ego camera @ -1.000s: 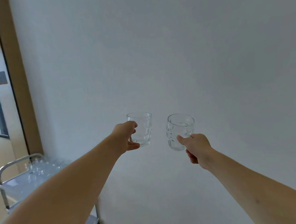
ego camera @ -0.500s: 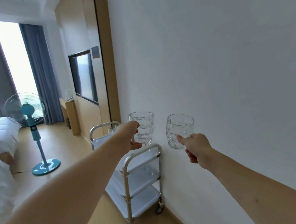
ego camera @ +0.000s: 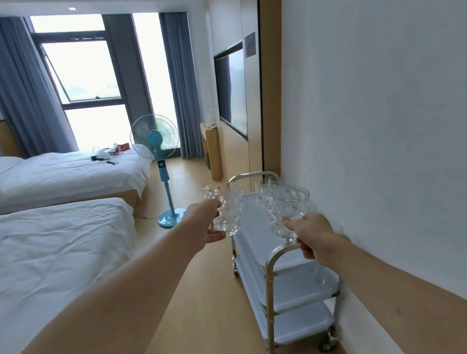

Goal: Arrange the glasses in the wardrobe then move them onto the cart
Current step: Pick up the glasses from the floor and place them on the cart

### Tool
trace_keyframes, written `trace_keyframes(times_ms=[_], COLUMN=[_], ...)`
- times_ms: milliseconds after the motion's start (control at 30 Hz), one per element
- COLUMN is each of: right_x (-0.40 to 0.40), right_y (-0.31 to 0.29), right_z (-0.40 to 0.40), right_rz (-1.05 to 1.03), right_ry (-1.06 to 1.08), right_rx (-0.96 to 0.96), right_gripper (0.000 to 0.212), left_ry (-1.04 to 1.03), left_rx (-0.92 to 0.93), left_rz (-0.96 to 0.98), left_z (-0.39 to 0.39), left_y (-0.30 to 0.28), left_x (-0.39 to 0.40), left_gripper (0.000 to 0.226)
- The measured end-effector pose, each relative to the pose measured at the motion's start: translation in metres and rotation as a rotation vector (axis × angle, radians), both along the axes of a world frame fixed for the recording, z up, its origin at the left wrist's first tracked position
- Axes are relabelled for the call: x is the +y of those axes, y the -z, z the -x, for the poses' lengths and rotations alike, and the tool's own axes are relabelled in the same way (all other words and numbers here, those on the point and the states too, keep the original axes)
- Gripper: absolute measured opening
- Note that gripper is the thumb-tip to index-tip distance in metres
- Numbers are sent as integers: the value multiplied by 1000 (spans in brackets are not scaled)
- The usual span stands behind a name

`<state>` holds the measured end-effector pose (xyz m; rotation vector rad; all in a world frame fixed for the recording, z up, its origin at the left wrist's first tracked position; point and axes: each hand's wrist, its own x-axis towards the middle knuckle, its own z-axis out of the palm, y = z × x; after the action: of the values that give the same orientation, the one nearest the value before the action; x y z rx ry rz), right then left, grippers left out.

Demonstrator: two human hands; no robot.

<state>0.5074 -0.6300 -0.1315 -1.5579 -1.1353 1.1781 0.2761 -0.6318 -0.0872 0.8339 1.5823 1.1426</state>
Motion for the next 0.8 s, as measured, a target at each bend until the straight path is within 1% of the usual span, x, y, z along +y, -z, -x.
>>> trace_keyframes(times_ms=[133,267,367,467,600,733,800], right_x=[43,81,111,143,187,229,245], right_y=[25,53,73,93,113,125,131], right_z=[30,61,86,115,155,190,205], right_rz=[58,118,147,179,229,265,280], right_ry=[-56,-90,-93,-58,10,76,109], right_rx=[11,14,9,26,1,-26,-32], right_gripper=[30,28,28,27,32,24,22], left_ry=[-68,-79,-71,-44,7,87,153], left_rx=[-17,-27,-33,-29,-10,14,7], left_rz=[29,75,85,91,120,150,179], left_z=[24,55,82,113,152,182,192], left_y=[26,51,69,85,104,119,126], left_x=[28,60,88,125,181,236,260], left_gripper=[12,7,14,10,10,8,13])
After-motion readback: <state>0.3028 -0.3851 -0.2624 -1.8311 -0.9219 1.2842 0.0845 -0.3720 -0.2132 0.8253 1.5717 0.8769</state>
